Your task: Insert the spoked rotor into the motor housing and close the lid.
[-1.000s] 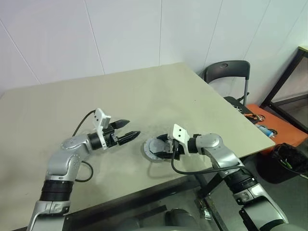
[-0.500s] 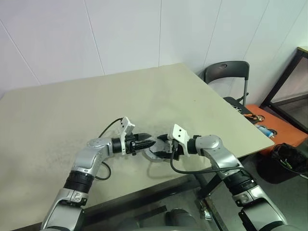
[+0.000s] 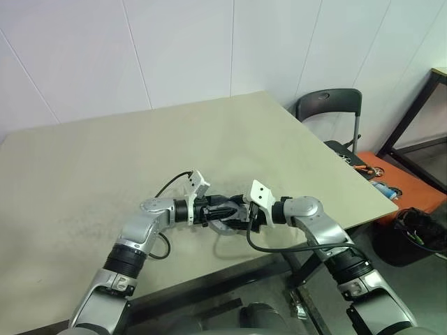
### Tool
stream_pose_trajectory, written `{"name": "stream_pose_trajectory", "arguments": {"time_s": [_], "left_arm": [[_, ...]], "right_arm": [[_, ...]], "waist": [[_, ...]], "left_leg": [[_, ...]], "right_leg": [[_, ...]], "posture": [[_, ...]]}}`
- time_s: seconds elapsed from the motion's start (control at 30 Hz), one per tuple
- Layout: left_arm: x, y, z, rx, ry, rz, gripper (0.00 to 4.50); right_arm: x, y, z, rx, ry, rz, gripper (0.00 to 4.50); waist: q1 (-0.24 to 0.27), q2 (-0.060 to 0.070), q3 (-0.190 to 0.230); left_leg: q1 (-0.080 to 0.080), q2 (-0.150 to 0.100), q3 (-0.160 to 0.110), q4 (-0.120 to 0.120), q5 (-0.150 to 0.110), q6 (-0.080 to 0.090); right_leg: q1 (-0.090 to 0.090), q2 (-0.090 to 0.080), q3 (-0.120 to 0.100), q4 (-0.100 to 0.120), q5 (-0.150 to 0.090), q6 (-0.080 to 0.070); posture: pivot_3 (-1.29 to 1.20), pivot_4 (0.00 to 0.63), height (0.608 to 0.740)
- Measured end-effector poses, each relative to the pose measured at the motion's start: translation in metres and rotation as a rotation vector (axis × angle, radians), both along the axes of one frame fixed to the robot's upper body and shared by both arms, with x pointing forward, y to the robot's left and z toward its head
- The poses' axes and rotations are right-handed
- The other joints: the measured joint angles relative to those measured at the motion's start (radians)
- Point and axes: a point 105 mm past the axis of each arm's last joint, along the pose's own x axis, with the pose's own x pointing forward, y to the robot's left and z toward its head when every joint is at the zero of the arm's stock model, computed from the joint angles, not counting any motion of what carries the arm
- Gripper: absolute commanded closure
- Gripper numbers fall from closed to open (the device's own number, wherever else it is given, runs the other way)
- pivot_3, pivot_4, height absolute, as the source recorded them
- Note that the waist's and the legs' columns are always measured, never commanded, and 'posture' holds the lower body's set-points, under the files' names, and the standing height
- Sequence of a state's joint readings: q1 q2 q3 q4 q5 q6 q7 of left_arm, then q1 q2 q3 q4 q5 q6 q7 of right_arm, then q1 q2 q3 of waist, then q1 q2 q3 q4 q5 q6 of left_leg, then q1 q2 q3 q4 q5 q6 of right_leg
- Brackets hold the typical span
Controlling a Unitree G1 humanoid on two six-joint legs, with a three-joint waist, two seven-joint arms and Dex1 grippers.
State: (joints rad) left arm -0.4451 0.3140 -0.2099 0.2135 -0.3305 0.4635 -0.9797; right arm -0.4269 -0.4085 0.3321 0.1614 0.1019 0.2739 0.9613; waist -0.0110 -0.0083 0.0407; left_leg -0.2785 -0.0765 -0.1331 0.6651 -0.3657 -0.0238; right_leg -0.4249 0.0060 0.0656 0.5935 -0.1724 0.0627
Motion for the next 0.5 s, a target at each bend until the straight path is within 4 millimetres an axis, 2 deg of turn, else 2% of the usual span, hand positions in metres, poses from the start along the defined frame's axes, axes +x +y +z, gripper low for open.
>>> {"name": "stream_pose_trajectory", "arguments": {"time_s": [0.07, 0.17, 0.3, 0.37, 0.5], "left_arm": [[0.001, 0.0, 0.0, 0.012, -0.011, 0.006, 1.93], [0.004, 0.001, 0.0, 0.018, -0.021, 0.025, 2.5], [0.004, 0.001, 0.004, -0.002, -0.027, 0.03, 3.86], [0.005, 0.001, 0.013, -0.036, -0.042, 0.03, 4.45], [0.003, 0.0, 0.02, -0.072, -0.031, 0.024, 4.45]], "right_arm": [[0.0, 0.0, 0.0, 0.0, 0.0, -0.003, 1.32], [0.0, 0.0, 0.0, -0.001, 0.0, -0.004, 1.32], [0.0, 0.0, 0.0, -0.001, 0.0, -0.002, 1.32], [0.0, 0.0, 0.0, -0.001, 0.0, -0.002, 1.32], [0.0, 0.0, 0.0, -0.002, -0.001, -0.002, 1.32]], "waist": [[0.0, 0.0, 0.0], [0.0, 0.0, 0.0], [-0.001, 0.0, 0.0], [-0.001, 0.0, 0.0], [-0.001, 0.0, 0.0]], "left_leg": [[0.0, 0.0, 0.0, 0.0, 0.0, 0.0], [0.0, 0.0, 0.0, 0.0, 0.0, 0.0], [0.0, 0.0, 0.0, 0.0, 0.0, 0.0], [0.0, 0.0, 0.0, 0.0, 0.0, 0.0], [0.0, 0.0, 0.0, 0.0, 0.0, 0.0]], "right_leg": [[0.0, 0.0, 0.0, 0.0, 0.0, 0.0], [0.0, 0.0, 0.0, 0.0, 0.0, 0.0], [0.0, 0.0, 0.0, 0.0, 0.0, 0.0], [0.0, 0.0, 0.0, 0.0, 0.0, 0.0], [0.0, 0.0, 0.0, 0.0, 0.0, 0.0]], "posture": [[0.0, 0.0, 0.74], [0.0, 0.0, 0.74], [0.0, 0.0, 0.74], [0.0, 0.0, 0.74], [0.0, 0.0, 0.74]]}}
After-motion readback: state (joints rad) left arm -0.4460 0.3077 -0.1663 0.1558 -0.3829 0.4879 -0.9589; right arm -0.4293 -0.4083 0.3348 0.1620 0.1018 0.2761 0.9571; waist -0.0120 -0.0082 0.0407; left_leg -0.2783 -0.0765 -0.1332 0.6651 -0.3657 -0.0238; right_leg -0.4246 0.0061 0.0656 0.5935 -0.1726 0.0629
